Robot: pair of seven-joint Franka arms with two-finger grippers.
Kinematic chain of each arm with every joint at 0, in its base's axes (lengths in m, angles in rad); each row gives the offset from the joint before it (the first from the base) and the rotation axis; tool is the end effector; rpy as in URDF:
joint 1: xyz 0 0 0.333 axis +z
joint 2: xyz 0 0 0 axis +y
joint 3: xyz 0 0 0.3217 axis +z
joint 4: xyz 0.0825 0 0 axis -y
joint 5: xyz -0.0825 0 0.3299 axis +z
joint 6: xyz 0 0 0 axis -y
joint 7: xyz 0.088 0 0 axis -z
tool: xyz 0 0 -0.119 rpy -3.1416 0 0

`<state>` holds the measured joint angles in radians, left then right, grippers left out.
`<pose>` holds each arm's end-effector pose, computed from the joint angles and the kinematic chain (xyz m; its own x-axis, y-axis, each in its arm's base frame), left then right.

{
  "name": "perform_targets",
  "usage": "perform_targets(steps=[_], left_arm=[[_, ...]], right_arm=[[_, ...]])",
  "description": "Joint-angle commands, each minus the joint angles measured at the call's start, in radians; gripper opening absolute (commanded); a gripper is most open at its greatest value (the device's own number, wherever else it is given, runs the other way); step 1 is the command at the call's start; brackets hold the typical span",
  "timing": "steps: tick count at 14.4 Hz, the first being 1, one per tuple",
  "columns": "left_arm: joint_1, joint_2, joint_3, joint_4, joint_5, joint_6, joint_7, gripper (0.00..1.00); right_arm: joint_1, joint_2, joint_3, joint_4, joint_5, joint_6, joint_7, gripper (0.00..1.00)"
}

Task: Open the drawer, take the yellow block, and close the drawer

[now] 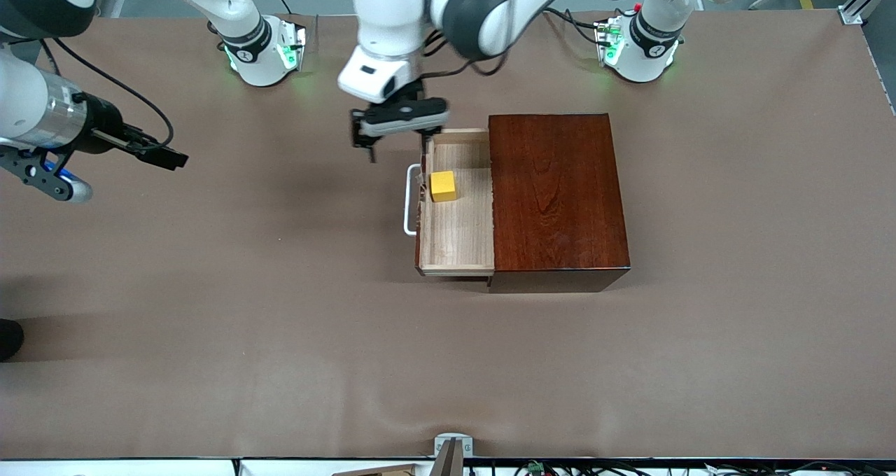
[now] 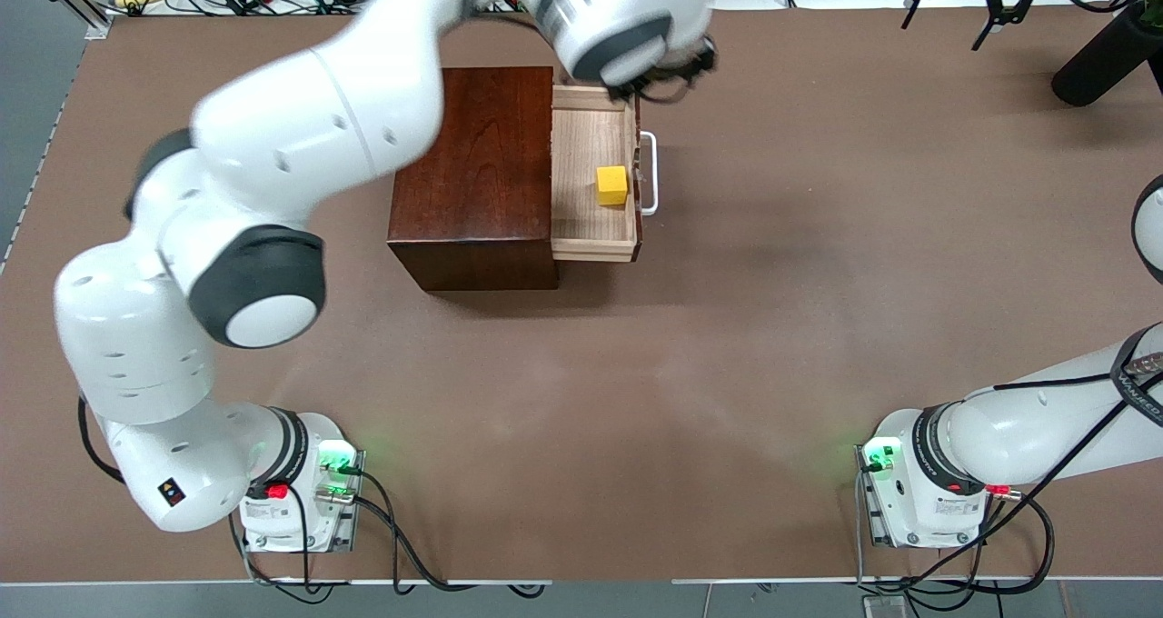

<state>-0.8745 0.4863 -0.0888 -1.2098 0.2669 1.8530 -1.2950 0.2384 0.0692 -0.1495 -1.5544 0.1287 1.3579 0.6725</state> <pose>0.4116 -0.5251 0.5188 0.9232 0.2881 0.2543 0.2754 -0.9576 0.0850 0.4882 0.0636 0.5766 0.8013 -0.5301 -0.2771 -0.5335 -0.8429 0.0699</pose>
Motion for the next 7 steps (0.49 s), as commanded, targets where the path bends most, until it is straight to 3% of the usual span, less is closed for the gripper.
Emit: perform_targets(steps=[1, 4, 7], left_arm=[[0.078, -0.092, -0.003, -0.04, 0.011, -0.18, 0.071, 1.0], [0.169, -0.143, -0.005, -0.04, 0.069, -0.302, 0.109, 1.0], [0.277, -0.19, -0.008, -0.039, 0.063, -0.31, 0.268, 1.0]], right_arm=[[0.045, -0.009, -0.005, -0.013, 0.028, 0.004, 0.105, 1.0], [0.084, -0.009, -0.005, -0.022, 0.051, 0.029, 0.202, 1.0], [0.145, -0.009, -0.005, -0.033, 0.055, 0.063, 0.317, 1.0]])
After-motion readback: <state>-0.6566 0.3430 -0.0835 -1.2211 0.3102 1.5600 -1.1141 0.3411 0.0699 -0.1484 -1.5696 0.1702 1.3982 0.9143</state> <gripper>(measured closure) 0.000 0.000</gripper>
